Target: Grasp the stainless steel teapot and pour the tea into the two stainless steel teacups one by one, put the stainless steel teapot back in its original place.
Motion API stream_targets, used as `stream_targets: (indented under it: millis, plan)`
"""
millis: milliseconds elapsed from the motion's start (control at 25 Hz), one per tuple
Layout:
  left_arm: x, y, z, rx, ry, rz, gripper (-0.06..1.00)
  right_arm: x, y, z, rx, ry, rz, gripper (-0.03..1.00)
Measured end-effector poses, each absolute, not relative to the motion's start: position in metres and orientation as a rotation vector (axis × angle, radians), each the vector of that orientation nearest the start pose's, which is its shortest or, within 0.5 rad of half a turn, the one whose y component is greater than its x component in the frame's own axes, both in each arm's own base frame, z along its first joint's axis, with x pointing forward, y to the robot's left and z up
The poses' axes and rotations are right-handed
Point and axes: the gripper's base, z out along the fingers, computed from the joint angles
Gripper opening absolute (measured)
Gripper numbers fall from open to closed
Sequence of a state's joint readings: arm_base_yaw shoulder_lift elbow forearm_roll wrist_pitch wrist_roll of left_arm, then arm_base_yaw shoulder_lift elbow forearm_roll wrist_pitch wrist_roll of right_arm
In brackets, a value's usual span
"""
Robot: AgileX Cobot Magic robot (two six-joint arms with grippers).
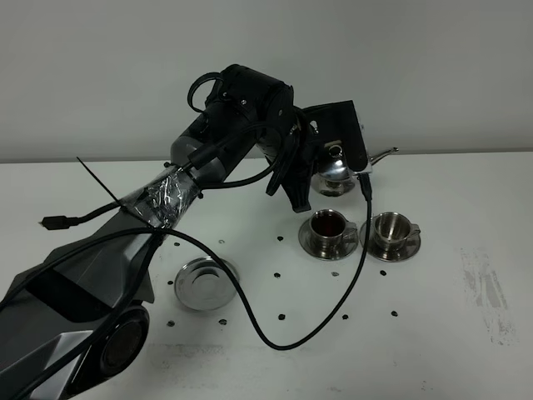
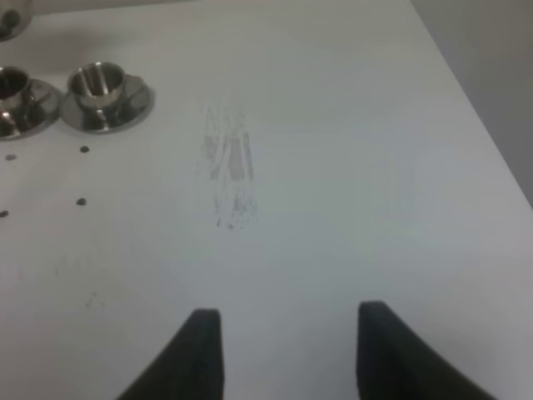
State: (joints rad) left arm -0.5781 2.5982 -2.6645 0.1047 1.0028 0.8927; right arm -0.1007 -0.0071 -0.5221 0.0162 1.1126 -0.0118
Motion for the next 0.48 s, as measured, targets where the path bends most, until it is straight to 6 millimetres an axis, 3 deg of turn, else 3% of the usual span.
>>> stream_targets:
  millis: [280, 480]
  plan:
    - [0.481, -0.306, 0.227, 1.794, 1.598, 0.415, 0.23, -0.011, 0.002, 0.279, 0.089, 2.065, -0.050, 0.37]
    - [0.484, -0.309, 0.213, 1.931, 1.474, 0.479, 0.23, -0.011, 0.002, 0.279, 0.089, 2.065, -0.050, 0.37]
